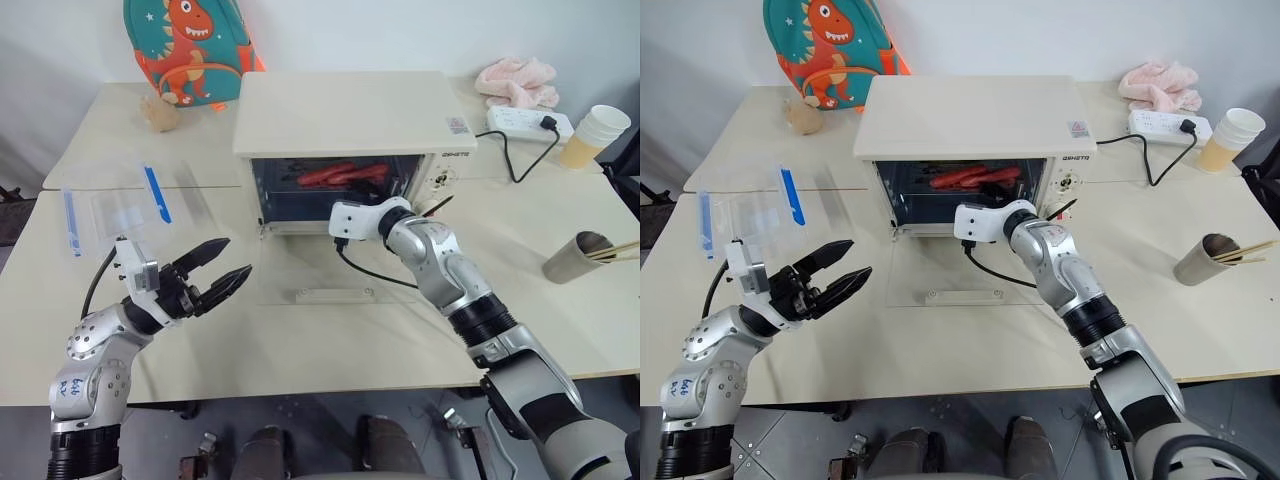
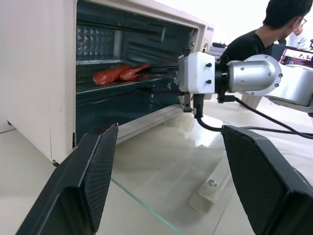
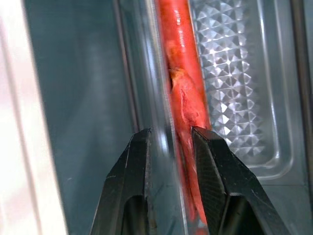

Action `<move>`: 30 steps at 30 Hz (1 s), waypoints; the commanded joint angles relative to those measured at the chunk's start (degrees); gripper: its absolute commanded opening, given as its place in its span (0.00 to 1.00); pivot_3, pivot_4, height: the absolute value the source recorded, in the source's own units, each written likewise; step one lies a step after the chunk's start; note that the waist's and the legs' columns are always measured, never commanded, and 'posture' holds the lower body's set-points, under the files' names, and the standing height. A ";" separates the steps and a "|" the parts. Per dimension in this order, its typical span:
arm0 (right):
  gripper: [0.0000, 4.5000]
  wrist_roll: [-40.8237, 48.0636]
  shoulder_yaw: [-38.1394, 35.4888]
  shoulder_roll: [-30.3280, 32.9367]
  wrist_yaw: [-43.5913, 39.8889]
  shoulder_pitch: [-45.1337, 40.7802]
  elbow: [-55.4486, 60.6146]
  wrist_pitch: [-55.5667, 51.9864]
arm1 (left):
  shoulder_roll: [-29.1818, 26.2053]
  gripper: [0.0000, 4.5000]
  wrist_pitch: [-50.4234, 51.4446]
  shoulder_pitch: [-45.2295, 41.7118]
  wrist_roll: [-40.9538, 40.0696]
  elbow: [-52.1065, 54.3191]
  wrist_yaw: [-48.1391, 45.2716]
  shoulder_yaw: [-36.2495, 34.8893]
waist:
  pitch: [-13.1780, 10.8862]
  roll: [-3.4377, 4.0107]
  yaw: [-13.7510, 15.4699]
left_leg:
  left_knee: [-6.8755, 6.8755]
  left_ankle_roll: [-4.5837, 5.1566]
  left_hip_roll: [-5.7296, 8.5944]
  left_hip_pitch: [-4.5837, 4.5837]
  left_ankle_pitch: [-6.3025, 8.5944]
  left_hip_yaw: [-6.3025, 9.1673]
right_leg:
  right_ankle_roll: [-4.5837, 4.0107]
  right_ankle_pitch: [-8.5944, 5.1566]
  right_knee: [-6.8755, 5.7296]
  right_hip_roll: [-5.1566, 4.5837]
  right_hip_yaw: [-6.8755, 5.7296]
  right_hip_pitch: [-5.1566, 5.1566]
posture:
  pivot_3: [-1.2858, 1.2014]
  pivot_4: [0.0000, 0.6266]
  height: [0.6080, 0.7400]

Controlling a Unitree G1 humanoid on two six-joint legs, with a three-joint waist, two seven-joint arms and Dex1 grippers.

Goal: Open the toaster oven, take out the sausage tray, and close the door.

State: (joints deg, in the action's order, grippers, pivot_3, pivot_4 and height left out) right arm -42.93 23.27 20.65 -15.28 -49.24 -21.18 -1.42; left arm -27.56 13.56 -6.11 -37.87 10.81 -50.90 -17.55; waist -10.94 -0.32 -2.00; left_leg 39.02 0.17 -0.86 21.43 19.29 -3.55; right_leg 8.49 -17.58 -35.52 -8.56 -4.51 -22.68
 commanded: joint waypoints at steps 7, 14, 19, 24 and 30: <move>0.16 -1.65 1.13 0.01 3.44 -2.11 -1.13 1.01 | -0.22 0.79 -2.86 -0.41 -0.44 -0.14 -1.35 -0.02 | 0.00 0.00 -0.10 | -0.02 0.00 0.00 0.00 0.00 0.00 | 0.00 0.00 0.00 0.00 0.00 0.00 | 0.52 0.24 1.00; 0.01 -2.11 0.98 -0.56 3.82 -2.69 -0.69 0.78 | -1.92 0.79 -1.59 0.17 -1.53 -0.57 -4.02 -0.70 | 0.00 -0.01 -0.16 | -0.02 -0.01 -0.01 0.01 0.00 0.00 | 0.00 0.00 0.00 0.01 -0.01 -0.01 | 0.52 0.24 1.00; 0.01 -1.34 0.74 -0.18 2.50 -1.93 1.35 1.56 | -1.82 0.79 -1.92 -0.31 -1.22 -1.40 -4.22 -0.57 | 0.00 0.00 -0.24 | -0.04 -0.01 -0.01 0.01 0.00 0.01 | 0.00 0.00 0.01 0.01 -0.01 -0.01 | 0.52 0.24 1.00; 0.01 0.30 0.15 1.75 -1.05 -0.17 7.23 3.72 | -1.49 0.79 -2.65 -1.30 -0.67 -2.85 -4.25 -0.03 | 0.00 0.00 -0.37 | -0.08 -0.01 -0.01 0.05 0.01 0.04 | 0.00 0.00 0.03 0.01 -0.01 -0.07 | 0.52 0.24 1.00; 0.01 0.90 -0.84 4.58 -5.93 4.93 16.69 2.79 | -1.31 0.79 -2.89 -2.62 -0.40 -4.51 -4.19 0.13 | 0.00 0.00 -0.66 | -0.18 -0.03 -0.01 0.07 0.04 0.02 | 0.00 0.00 0.07 0.02 -0.06 -0.11 | 0.52 0.24 1.00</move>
State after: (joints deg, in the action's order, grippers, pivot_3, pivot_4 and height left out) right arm -43.27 24.39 24.98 -20.88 -44.11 -10.13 0.86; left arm -28.87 11.75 -8.21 -38.00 5.98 -54.79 -16.96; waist -10.94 -0.32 -2.66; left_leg 38.84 0.13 -0.87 21.50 19.32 -3.54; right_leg 8.50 -17.58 -35.45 -8.54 -4.58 -22.80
